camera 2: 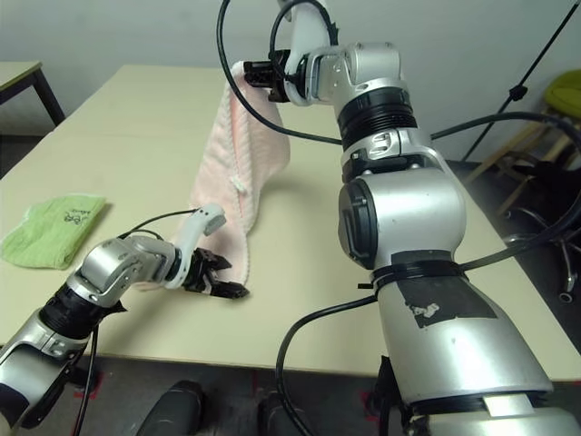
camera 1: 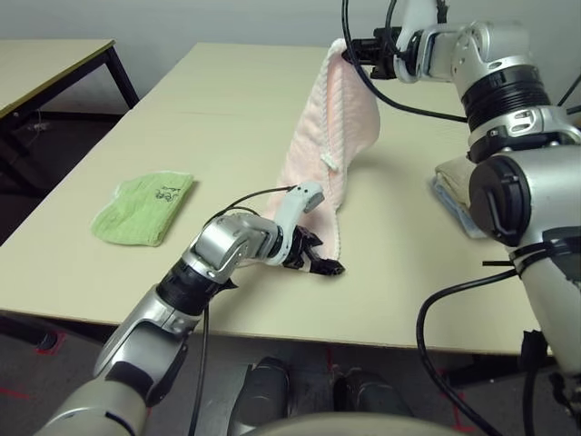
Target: Fold the towel and set it aside.
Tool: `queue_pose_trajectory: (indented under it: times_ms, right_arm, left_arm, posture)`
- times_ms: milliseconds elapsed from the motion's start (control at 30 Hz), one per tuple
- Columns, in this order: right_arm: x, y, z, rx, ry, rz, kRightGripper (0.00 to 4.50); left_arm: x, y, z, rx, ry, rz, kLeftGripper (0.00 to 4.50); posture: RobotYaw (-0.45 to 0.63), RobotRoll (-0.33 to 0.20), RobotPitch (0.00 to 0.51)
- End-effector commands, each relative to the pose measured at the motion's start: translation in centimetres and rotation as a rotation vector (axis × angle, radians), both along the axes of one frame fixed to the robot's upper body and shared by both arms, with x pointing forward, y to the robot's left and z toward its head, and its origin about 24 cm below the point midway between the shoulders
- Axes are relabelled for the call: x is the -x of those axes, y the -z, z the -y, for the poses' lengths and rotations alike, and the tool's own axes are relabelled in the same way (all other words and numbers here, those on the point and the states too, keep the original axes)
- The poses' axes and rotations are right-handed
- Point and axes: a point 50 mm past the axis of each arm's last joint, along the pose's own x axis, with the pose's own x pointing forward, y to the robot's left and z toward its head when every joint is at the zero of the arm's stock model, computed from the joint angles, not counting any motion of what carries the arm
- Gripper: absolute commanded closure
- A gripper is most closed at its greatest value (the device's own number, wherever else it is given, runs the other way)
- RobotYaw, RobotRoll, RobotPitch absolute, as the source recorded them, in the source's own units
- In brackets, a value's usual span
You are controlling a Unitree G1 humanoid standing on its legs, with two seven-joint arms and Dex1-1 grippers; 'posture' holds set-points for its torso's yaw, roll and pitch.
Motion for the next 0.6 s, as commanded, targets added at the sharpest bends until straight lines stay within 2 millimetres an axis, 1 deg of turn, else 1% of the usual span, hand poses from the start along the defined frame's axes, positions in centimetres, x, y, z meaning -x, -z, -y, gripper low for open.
queue_pose_trajectory:
  times_ms: [33,100,133,167,300,400,533,600]
  right_arm:
    - [0.2,-0.9,0.0,-0.007,-0.010,0.010,4.50]
    - [0.2,-0.8,0.2,-0.004,-0.010,0.007,4.50]
    - [0.3,-0.8,0.3,-0.002,-0.010,0.005,4.50]
    - [0.3,-0.7,0.5,0.000,-0.008,0.001,4.50]
    - [0.3,-0.2,1.4,0.010,-0.001,-0.020,4.50]
    - [0.3,0.2,2.1,0.014,0.010,-0.036,4.50]
    - [0.4,0.9,3.2,0.025,0.017,-0.062,4.50]
    - [0.5,1.4,3.9,0.036,0.025,-0.079,4.50]
  left_arm:
    - [-0.1,2.0,-0.5,-0.100,-0.012,0.016,0.64]
    - [0.0,2.1,-0.6,-0.097,-0.003,0.011,1.39]
    - [0.0,2.0,-0.6,-0.094,-0.002,0.013,1.66]
    - [0.0,1.9,-0.8,-0.090,-0.006,0.015,2.09]
    - [-0.1,1.4,-1.8,-0.087,0.006,0.028,3.51]
    - [0.1,0.9,-2.4,-0.057,0.004,0.026,4.48]
    - [0.3,-0.4,-3.6,-0.005,-0.005,0.020,4.48]
    - [0.4,-1.3,-4.7,0.011,-0.017,0.025,4.48]
  posture:
    - [0.19,0.000,0.055]
    - [0.19,0.000,0.054]
    - [0.19,0.000,0.053]
    - [0.19,0.000,0.053]
    - [0.19,0.000,0.051]
    - [0.19,0.000,0.049]
    - [0.19,0.000,0.046]
    - [0.19,0.000,0.046]
